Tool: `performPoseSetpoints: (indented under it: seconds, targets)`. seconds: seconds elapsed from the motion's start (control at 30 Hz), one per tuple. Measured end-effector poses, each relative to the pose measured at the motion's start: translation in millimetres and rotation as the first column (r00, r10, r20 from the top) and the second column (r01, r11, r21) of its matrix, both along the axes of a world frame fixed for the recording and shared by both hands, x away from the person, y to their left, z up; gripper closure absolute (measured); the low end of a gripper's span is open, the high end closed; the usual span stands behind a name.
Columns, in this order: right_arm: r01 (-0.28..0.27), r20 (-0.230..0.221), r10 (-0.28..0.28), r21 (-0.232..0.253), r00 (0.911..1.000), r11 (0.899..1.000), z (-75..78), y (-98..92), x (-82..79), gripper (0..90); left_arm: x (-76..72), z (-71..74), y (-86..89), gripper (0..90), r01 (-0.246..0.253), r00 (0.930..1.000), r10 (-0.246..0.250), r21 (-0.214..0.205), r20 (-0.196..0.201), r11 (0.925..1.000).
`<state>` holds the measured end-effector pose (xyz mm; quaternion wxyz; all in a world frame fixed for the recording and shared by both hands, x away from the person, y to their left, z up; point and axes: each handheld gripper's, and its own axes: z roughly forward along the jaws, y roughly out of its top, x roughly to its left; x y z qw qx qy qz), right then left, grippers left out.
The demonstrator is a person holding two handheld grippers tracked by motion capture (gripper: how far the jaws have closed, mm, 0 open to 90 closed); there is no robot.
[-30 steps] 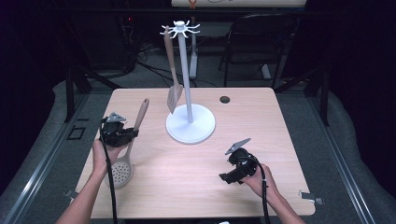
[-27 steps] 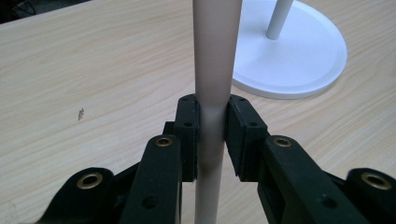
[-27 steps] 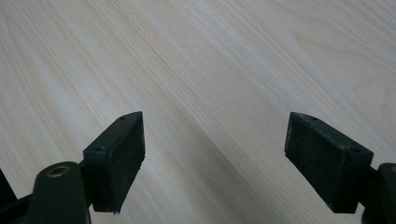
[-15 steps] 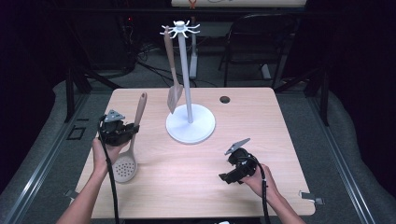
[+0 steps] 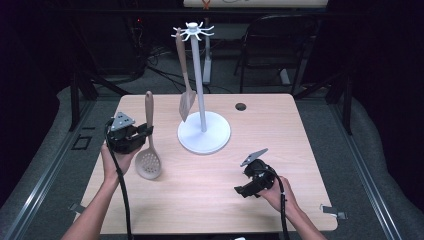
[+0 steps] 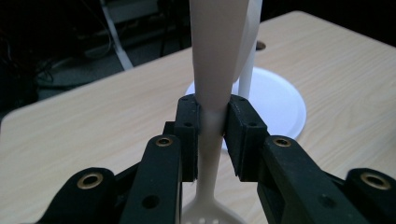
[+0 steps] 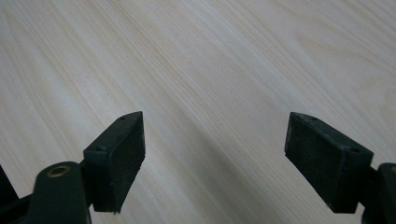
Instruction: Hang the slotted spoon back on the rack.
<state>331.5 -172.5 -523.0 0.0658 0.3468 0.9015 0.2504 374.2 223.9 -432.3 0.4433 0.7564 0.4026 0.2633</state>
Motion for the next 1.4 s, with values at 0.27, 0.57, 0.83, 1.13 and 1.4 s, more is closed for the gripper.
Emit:
performPoseSetpoints:
  seconds: [0.27,0.57,0.83,1.13,1.4]
  targets:
    - [0.014,0.004,-0.014,0.015,0.9999,1.0,-0.3,-0.3,-1.1,20.1,2.5,19.3,-14.7,75.5,0.029,0.9984,-0.029,-0.012,0.05,0.9995]
    - [0.007,0.003,-0.007,0.003,1.0,1.0,-0.3,-1.1,0.0,20.1,18.2,40.2,-38.7,75.5,0.061,0.9958,-0.062,0.015,0.067,0.998]
    - [0.003,-0.006,-0.003,0.009,1.0,1.0,-0.4,-1.3,0.7,20.2,29.1,48.5,-52.1,75.5,0.074,0.9947,-0.075,0.008,0.071,0.9972]
    - [0.007,-0.008,-0.007,0.013,0.9999,1.0,-1.1,-1.1,0.8,20.2,42.2,60.9,-67.2,75.4,0.081,0.9933,-0.081,0.005,0.082,0.9967]
    - [0.011,-0.008,-0.011,0.005,0.9999,1.0,-1.1,-2.1,1.1,20.2,53.7,74.0,-78.4,75.4,0.082,0.9928,-0.083,0.007,0.086,0.9966]
